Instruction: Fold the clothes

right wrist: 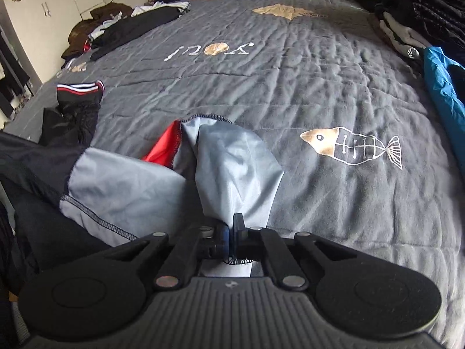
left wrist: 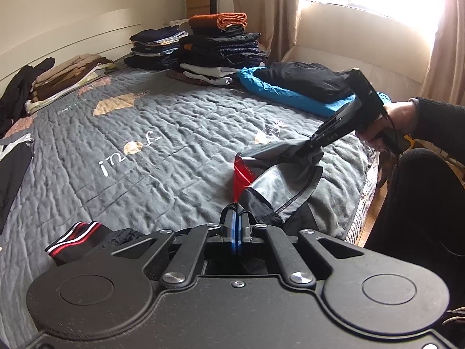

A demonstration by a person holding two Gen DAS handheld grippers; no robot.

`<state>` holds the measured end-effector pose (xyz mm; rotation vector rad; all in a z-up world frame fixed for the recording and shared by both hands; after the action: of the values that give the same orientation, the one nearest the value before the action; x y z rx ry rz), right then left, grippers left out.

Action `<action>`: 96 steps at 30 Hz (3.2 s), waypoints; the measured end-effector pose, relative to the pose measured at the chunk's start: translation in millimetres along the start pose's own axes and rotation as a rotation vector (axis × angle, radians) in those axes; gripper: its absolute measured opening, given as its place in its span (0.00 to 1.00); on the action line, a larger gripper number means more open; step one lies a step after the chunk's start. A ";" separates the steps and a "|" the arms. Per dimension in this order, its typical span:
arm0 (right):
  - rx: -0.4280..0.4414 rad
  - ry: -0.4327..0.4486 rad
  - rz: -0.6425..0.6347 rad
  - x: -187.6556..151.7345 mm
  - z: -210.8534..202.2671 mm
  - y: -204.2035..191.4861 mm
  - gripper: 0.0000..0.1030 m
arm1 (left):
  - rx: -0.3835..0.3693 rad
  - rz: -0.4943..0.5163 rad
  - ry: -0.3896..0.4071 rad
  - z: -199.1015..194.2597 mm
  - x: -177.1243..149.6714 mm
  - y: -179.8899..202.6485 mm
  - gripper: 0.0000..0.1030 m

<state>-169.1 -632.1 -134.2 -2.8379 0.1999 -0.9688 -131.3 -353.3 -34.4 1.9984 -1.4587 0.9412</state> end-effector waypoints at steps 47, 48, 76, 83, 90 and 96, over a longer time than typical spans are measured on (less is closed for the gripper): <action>0.160 0.639 0.094 331.4 -243.2 -33.9 0.02 | 0.217 0.116 0.393 -126.7 195.1 -75.3 0.01; 0.158 0.589 0.109 301.3 -224.8 -28.8 0.02 | 0.178 0.088 0.367 -109.1 169.1 -63.5 0.01; -0.168 0.280 0.168 61.7 -97.2 10.8 0.40 | 0.099 -0.226 0.082 52.6 8.4 -34.8 0.53; -0.002 0.397 0.212 117.6 -36.3 -22.3 0.53 | 0.212 -0.094 0.053 104.6 -26.2 -4.2 0.53; 0.043 0.340 0.207 101.9 2.3 -22.2 0.54 | 0.230 0.004 0.046 124.3 -41.1 13.9 0.52; 0.070 0.350 0.196 97.8 -1.0 -28.1 0.54 | 0.216 0.046 0.006 144.9 -49.4 26.1 0.44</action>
<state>-90.7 -621.0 -70.3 -2.5089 0.4597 -1.3867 -130.4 -436.4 -165.6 2.1185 -1.4580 1.1675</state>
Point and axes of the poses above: each gripper's, at about its wrist camera, not at the fingertips, and z roughly the way its jaws point, y to its right, x to its top, the point moved 10 cm from there along z, roughly the way its jaws point, and after that the axes turned 1 degree about -x, right-handed, at the moved point
